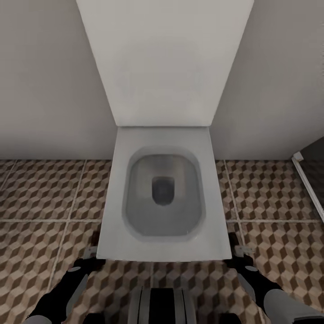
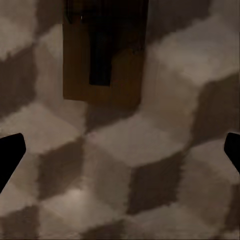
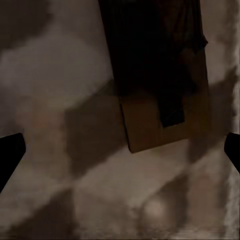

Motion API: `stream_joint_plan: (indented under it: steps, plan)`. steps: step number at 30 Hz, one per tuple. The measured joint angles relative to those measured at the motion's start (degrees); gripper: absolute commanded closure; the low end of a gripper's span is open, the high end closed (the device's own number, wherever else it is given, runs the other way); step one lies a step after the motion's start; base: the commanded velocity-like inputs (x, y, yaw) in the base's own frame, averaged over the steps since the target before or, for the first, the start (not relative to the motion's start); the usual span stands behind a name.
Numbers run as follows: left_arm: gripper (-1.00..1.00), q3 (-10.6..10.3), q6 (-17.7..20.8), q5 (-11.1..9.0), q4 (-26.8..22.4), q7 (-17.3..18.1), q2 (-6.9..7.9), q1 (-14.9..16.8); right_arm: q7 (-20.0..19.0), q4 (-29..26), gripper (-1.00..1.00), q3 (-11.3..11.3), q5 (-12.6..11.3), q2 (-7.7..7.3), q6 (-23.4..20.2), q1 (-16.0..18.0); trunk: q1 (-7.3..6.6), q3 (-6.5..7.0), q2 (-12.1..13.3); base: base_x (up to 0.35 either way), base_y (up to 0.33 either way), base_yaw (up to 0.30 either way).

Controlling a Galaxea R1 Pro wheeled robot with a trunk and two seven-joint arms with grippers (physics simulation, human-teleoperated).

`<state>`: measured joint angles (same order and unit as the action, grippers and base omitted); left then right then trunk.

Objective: Take the four mousetraps from the cabinet in the bathroom and place them on the bathroom floor. Make sure all four end up on the same floor surface, and ensure that at least two of them are either under or directly next to the same bathroom sink.

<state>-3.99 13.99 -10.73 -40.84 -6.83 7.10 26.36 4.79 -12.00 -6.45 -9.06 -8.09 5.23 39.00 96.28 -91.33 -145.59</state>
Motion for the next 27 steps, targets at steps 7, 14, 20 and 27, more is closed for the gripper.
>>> stream_joint_plan:
  steps: [7,14,20,27]
  plan:
    - [-1.00,0.01,0.00,0.00,-0.31,0.00,-0.05,0.00,0.00,0.01,-1.00,0.04,0.06,-0.04,0.02,0.00,0.00,0.00,0.00,-0.341,0.000,0.000]
    - [-1.00,0.01,0.00,-0.01,-0.36,0.00,-0.06,0.00,0.00,0.01,-1.00,0.02,0.08,-0.01,0.02,0.00,0.00,0.00,0.00,-0.344,0.000,0.000]
    - [-1.00,0.01,0.00,-0.01,-0.37,0.00,-0.07,0.00,0.00,0.01,-1.00,0.04,0.19,0.00,0.03,0.00,0.00,0.00,0.00,-0.345,0.000,0.000]
    - [-1.00,0.01,0.00,-0.01,-0.37,0.00,-0.07,0.00,0.00,0.01,-1.00,0.01,0.24,0.02,0.08,0.00,0.00,0.00,0.00,-0.345,0.000,0.000]
